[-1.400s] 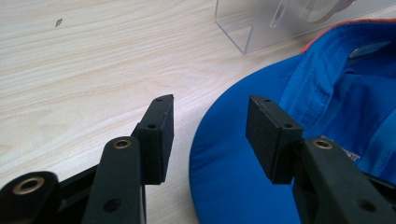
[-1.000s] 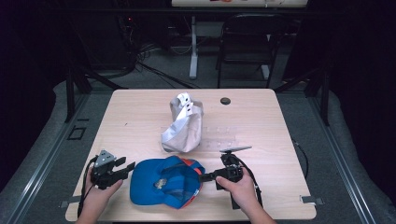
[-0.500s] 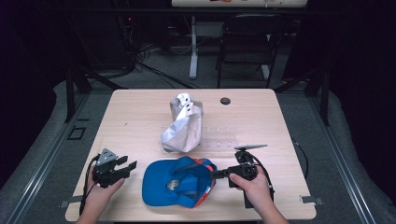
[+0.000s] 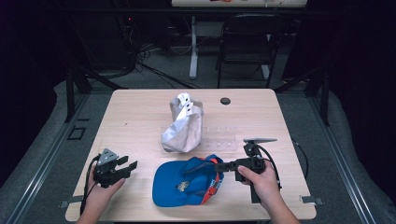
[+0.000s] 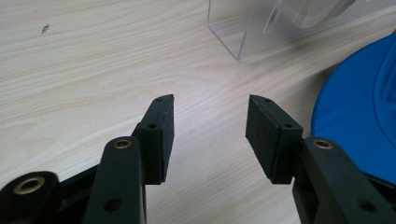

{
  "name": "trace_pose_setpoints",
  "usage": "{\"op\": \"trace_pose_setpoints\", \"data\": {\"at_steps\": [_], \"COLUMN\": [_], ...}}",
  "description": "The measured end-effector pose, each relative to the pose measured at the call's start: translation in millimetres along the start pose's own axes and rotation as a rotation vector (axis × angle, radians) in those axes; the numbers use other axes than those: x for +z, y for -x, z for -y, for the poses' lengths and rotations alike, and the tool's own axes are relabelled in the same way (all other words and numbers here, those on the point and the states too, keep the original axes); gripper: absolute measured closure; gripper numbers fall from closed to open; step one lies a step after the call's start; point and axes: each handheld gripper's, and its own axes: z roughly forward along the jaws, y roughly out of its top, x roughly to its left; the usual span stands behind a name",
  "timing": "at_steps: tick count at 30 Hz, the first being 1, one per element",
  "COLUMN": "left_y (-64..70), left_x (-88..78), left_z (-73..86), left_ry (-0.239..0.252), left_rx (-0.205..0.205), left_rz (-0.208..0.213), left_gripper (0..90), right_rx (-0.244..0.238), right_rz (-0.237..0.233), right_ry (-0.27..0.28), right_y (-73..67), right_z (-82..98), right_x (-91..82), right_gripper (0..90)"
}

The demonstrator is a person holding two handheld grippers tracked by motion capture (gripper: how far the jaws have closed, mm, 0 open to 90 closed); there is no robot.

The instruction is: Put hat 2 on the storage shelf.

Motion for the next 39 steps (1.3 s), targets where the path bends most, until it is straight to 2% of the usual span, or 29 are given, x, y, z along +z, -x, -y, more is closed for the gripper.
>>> {"op": "trace_pose_setpoints", "data": {"at_steps": [3, 6, 9, 10, 13, 19, 20, 32, 39], "left_y": [0.4, 0.2, -0.1, -0.1, 0.9, 2.6, 2.6, 2.6, 2.5], "left_x": [0.7, 0.8, 1.0, 1.0, 1.8, 1.9, 1.9, 2.1, 2.1], "left_z": [0.4, 0.4, 0.7, 0.7, 1.0, 0.5, 0.5, 0.6, 0.6], "left_ry": [-0.002, -0.008, -0.007, -0.007, -0.003, -0.018, -0.018, -0.018, -0.018], "left_rx": [0.001, 0.002, 0.002, 0.002, 0.001, 0.015, 0.015, 0.017, 0.018], "left_rz": [-0.001, -0.001, -0.004, -0.004, -0.003, -0.001, -0.001, -0.004, -0.004], "left_gripper": [52.3, 52.3, 52.3, 52.3, 52.3, 52.3, 52.4, 52.3, 52.3], "right_rx": [0.008, 0.015, 0.031, 0.031, 0.043, 0.059, 0.05, 0.051, 0.041], "right_rz": [-0.029, -0.037, -0.056, -0.056, -0.061, -0.077, -0.082, -0.057, -0.024], "right_ry": [-0.009, -0.014, -0.019, -0.019, -0.024, 0.002, -0.01, 0.015, 0.046], "right_y": [-7.2, -11.9, -23.0, -23.0, -34.4, -51.4, -53.0, -67.0, -75.8], "right_z": [-6.2, -9.6, -16.6, -16.6, -23.1, -31.1, -32.9, -42.1, -47.3], "right_x": [-2.8, -4.7, -8.4, -8.4, -13.8, -23.2, -26.1, -46.2, -66.8], "right_gripper": [78.5, 78.5, 78.5, 78.5, 78.5, 78.5, 78.5, 78.5, 78.6]}}
